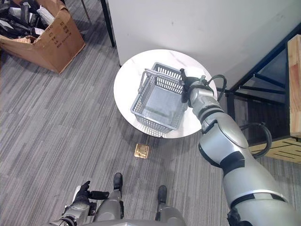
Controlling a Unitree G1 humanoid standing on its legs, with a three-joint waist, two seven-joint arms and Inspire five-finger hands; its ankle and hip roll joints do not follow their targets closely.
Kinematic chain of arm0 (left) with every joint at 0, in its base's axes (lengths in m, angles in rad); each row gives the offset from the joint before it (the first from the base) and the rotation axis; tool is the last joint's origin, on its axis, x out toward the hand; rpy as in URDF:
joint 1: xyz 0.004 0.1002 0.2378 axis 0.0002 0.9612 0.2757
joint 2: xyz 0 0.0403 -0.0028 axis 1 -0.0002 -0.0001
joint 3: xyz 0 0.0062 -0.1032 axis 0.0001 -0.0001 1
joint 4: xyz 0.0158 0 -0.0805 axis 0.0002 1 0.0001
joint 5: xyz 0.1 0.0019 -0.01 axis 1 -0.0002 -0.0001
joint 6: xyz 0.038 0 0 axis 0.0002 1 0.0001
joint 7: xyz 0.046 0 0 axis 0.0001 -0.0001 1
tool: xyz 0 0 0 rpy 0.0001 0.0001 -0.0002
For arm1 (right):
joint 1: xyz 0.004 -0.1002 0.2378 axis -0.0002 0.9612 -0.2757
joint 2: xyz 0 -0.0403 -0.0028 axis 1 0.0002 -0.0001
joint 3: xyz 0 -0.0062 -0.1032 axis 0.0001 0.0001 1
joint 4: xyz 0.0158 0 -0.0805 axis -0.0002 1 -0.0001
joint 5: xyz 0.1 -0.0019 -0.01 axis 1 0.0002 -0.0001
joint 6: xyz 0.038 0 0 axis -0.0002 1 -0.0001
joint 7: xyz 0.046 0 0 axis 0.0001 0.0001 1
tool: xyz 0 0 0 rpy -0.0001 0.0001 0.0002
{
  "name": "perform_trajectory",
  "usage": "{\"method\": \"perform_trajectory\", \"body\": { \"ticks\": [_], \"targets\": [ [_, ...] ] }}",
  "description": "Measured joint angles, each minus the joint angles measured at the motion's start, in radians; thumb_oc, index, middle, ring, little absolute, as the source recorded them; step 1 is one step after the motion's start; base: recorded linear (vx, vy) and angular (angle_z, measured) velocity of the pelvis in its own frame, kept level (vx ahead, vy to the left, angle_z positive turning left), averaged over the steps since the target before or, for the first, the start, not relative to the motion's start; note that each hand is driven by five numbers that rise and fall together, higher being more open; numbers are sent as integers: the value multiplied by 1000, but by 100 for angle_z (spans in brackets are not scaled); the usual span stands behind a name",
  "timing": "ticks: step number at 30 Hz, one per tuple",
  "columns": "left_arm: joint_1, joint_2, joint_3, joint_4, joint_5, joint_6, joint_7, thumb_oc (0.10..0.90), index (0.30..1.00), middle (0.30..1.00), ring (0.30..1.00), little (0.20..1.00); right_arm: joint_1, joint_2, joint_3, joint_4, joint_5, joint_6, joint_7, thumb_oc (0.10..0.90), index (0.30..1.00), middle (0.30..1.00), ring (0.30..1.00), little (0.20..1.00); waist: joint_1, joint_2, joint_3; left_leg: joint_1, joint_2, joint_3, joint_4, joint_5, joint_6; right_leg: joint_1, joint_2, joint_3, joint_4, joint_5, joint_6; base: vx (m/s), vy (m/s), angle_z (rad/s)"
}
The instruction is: Get the vegetables into the basket
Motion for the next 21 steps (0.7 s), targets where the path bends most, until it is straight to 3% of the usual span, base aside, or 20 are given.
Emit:
{"method": "perform_trajectory", "body": {
  "ticks": [3,8,21],
  "targets": [
    [-12,0,1,-1,0,-1,12,900,1000,1000,1000,1000,0,18,-65,-5,77,4,-34,900,1000,1000,1000,1000,0,-1,19,-6,0,0,0,0,0,-7,0,0,2,0,0,0,0,0],
    [-45,2,0,-2,0,-2,26,900,1000,1000,1000,1000,-18,37,-59,-22,114,9,-103,900,1000,1000,1000,1000,1,-7,65,-27,0,-3,0,1,1,-26,1,-4,2,0,0,0,0,0],
    [-92,19,-3,-7,-2,-7,38,900,1000,1000,1000,1000,-136,11,-4,-32,113,16,-107,900,1000,1000,1000,1000,2,-30,124,-72,1,-21,0,1,1,-60,4,-17,3,0,1,2,4,3]
  ]
}}
